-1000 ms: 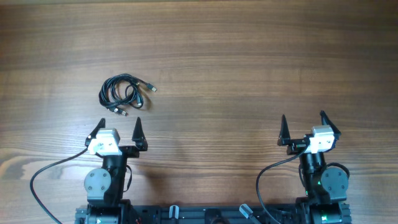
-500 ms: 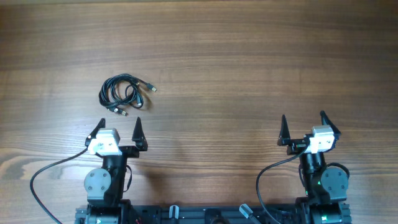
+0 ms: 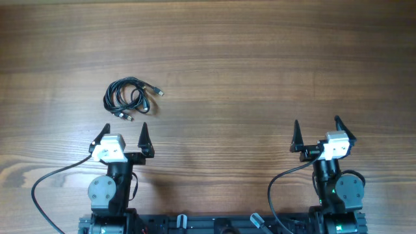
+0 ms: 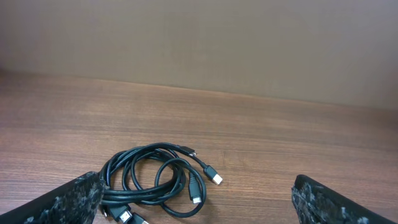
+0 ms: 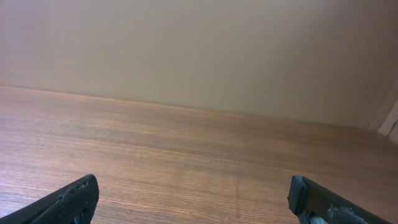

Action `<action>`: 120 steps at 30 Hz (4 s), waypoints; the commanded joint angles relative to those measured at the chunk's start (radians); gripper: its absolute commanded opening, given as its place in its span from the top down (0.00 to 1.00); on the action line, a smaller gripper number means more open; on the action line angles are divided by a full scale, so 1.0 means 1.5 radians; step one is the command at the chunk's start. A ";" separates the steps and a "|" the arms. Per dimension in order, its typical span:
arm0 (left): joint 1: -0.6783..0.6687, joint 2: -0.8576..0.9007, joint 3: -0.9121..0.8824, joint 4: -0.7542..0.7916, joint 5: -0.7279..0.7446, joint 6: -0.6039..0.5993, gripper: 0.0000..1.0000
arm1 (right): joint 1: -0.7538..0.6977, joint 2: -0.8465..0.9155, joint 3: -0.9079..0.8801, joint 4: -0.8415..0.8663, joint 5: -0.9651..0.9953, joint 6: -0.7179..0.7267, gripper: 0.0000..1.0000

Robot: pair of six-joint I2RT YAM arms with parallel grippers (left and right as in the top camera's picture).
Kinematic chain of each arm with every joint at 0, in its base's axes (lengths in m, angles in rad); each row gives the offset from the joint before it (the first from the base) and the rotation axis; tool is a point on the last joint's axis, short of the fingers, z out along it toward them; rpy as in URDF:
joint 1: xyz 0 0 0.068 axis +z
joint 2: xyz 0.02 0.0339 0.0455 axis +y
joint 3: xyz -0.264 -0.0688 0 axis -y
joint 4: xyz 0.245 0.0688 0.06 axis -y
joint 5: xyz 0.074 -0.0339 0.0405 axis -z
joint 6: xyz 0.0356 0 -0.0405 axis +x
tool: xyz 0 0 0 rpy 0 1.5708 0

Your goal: Untangle cables

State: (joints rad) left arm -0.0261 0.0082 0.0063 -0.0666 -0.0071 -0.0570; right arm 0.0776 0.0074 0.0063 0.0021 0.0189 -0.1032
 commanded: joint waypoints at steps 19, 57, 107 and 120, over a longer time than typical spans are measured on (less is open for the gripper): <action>0.000 -0.001 0.000 -0.004 -0.011 0.011 0.00 | -0.001 0.003 -0.001 0.003 -0.006 -0.001 0.00; 0.000 -0.001 0.000 0.002 -0.011 0.011 0.00 | -0.001 0.003 -0.001 0.003 -0.006 -0.001 0.00; 0.097 0.703 0.639 -0.468 0.014 -0.072 0.00 | -0.001 0.003 -0.001 0.003 -0.006 -0.001 0.00; 0.130 0.926 0.754 -0.559 0.047 -0.069 0.00 | -0.001 0.003 -0.001 0.003 -0.006 -0.001 0.00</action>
State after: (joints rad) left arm 0.1642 1.3136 1.0485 -0.8669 0.0498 -0.1524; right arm 0.0776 0.0113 0.0063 0.0021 0.0189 -0.1032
